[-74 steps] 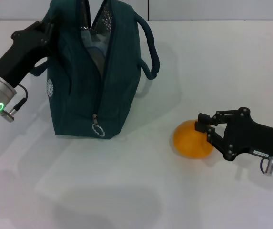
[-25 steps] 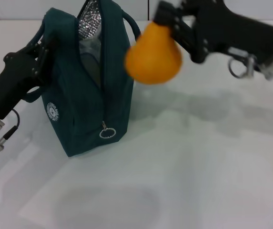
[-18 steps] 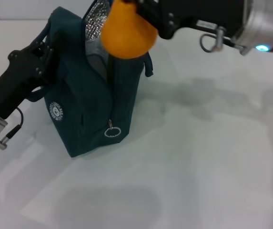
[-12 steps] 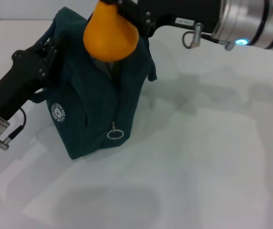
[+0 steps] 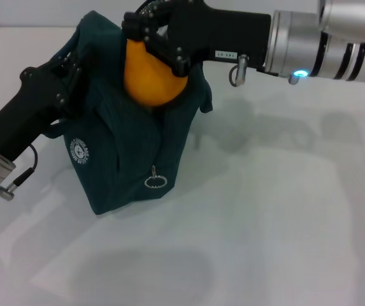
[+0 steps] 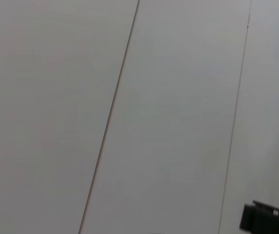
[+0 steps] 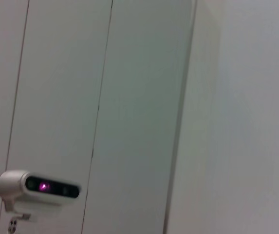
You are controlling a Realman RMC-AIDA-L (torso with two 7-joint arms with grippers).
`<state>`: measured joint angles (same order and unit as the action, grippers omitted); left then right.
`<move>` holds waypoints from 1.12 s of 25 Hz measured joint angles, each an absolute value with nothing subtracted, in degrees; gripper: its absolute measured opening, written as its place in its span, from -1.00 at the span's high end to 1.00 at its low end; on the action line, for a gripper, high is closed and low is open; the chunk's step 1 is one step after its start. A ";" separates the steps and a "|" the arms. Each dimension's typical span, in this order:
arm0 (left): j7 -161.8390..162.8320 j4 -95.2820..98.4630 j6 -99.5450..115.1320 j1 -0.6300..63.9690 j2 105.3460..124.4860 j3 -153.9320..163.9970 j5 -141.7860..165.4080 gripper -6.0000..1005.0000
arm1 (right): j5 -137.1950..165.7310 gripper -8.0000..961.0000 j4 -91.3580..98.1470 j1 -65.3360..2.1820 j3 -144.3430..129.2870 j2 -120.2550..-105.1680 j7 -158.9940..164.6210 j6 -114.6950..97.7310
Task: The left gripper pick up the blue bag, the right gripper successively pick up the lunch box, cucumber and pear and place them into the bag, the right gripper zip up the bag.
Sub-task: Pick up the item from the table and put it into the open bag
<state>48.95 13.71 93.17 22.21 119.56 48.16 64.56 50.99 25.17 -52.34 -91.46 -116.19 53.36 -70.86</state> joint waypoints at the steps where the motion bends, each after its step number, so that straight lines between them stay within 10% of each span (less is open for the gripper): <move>1: 48.95 13.71 93.17 22.27 119.56 48.17 64.56 0.90 | 50.97 0.92 25.17 -52.34 -91.98 -116.19 53.44 -70.61; 28: 48.95 13.46 91.49 23.30 119.65 47.82 64.41 0.90 | 39.96 0.88 25.32 -48.72 -103.24 -116.19 52.19 -64.28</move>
<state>48.95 13.46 91.49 23.30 119.65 47.82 64.41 39.96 25.32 -48.72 -103.24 -116.19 52.19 -64.28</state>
